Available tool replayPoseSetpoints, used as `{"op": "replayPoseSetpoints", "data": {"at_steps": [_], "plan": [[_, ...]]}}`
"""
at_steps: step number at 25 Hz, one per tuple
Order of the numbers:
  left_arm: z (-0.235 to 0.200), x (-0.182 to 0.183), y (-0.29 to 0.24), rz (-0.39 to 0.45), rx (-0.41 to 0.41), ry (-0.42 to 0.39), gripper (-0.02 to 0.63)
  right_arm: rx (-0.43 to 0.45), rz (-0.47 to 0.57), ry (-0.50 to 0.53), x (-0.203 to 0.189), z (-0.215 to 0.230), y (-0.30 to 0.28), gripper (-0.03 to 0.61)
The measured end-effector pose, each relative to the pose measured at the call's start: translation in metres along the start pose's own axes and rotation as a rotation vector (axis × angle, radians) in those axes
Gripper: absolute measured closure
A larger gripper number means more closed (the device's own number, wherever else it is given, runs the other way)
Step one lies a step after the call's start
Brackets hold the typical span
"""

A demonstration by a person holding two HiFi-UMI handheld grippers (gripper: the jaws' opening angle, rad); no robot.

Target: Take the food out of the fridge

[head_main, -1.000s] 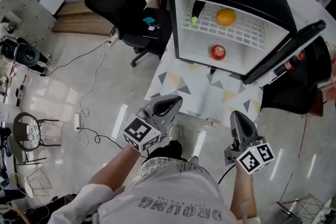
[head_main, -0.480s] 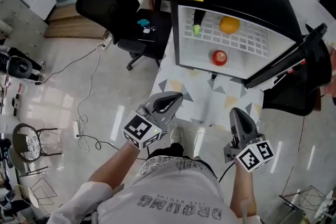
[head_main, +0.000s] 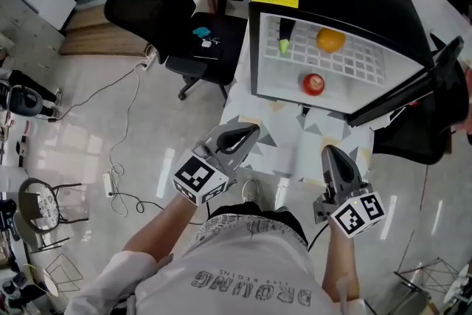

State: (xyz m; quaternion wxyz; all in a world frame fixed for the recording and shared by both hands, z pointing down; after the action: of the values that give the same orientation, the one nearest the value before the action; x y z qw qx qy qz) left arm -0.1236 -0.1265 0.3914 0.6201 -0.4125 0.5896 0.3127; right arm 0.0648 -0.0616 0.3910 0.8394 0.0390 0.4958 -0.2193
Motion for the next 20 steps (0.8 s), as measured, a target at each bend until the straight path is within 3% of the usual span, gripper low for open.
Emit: {"op": "replayPoseSetpoints", "data": {"at_steps": [11,20], "plan": [[-0.004,0.012,-0.024,0.009,-0.011,-0.014,0.607,0.007,0.018,0.0,0.017,0.012,-0.007,0.591],[-0.007,0.026,-0.063,0.003,0.038,-0.038,0.607,0.057,0.01,0.0,0.042,0.041,-0.013,0.591]]}}
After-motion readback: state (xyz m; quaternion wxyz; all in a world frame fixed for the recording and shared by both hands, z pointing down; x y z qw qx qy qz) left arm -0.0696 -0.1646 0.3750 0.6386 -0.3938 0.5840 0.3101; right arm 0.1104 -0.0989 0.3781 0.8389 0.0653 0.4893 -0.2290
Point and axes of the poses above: the fingertips, and each gripper's own axes: y backward along the fingers, z to its right, x out of its top, the point moved 3 cm from there along y, backward along the fingers, and after that the axes turned 5 degrees about -y, right-handed, at the moved point
